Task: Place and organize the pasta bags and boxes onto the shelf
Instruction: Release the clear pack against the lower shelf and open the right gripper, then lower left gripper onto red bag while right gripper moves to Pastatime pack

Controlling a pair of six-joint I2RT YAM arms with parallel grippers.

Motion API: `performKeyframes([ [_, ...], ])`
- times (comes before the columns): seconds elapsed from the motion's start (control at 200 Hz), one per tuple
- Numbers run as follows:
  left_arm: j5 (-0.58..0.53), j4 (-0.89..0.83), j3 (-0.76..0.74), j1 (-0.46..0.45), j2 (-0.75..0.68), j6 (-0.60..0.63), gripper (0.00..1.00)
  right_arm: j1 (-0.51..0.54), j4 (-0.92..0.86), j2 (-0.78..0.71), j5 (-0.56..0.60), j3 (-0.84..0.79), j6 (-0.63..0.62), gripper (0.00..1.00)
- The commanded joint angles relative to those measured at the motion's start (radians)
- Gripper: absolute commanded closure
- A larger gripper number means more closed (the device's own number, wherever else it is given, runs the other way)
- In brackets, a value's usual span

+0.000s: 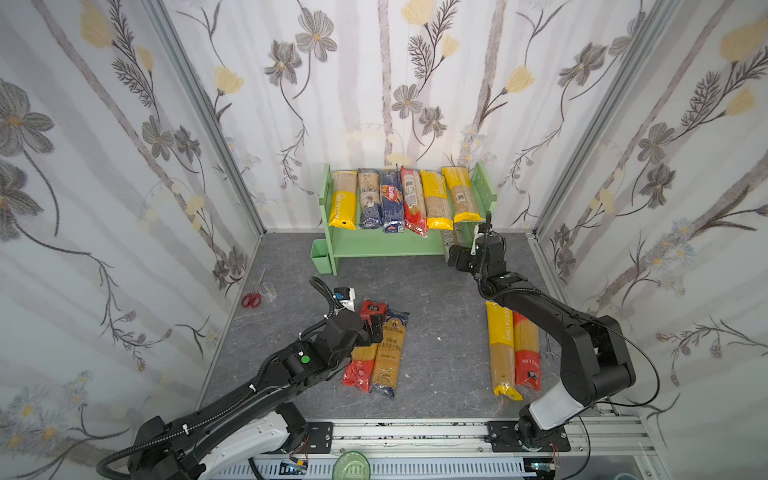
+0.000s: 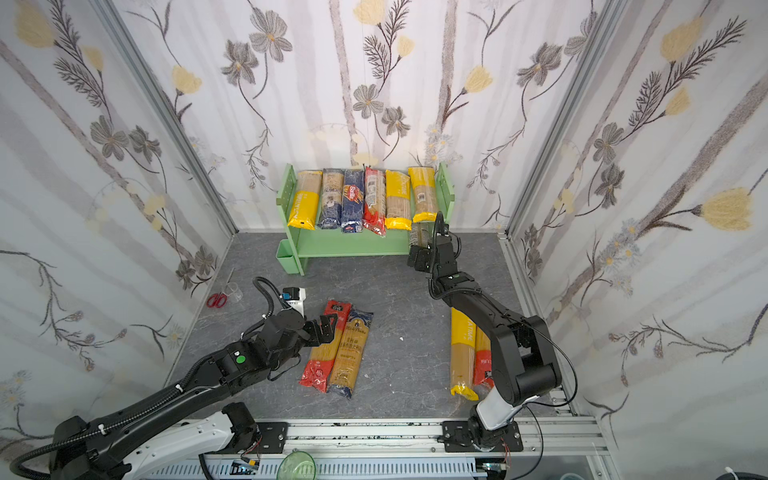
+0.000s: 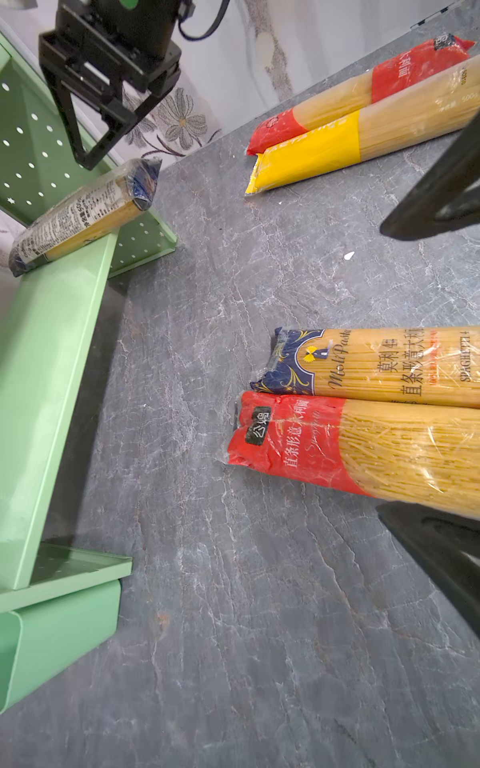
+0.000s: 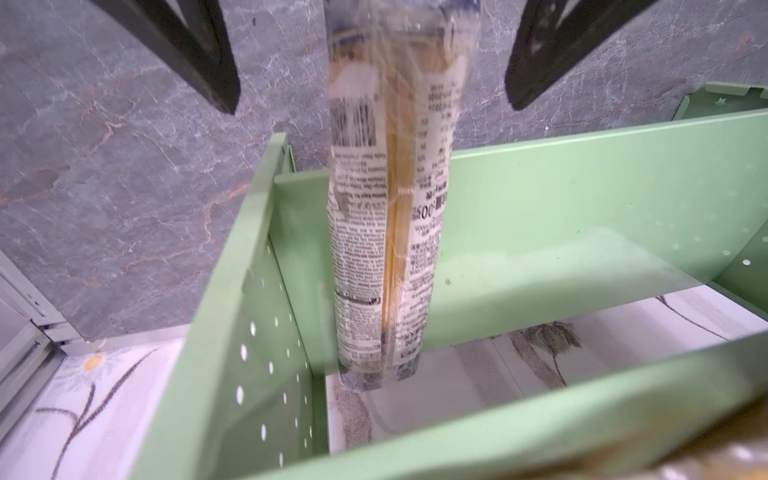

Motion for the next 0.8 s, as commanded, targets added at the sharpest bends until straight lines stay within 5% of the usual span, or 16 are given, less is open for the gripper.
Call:
performKeyframes([
  [0.0, 0.003, 0.007, -0.034, 0.002, -0.019, -0.047, 0.0, 0.008, -0.014, -0.072, 0.004, -0.065, 0.043, 0.0],
  [0.794, 0.099, 0.0, -0.343, -0.075, -0.07, -0.301, 0.0, 0.282, -0.428, -0.693, 0.012, -0.308, 0.15, 0.0],
])
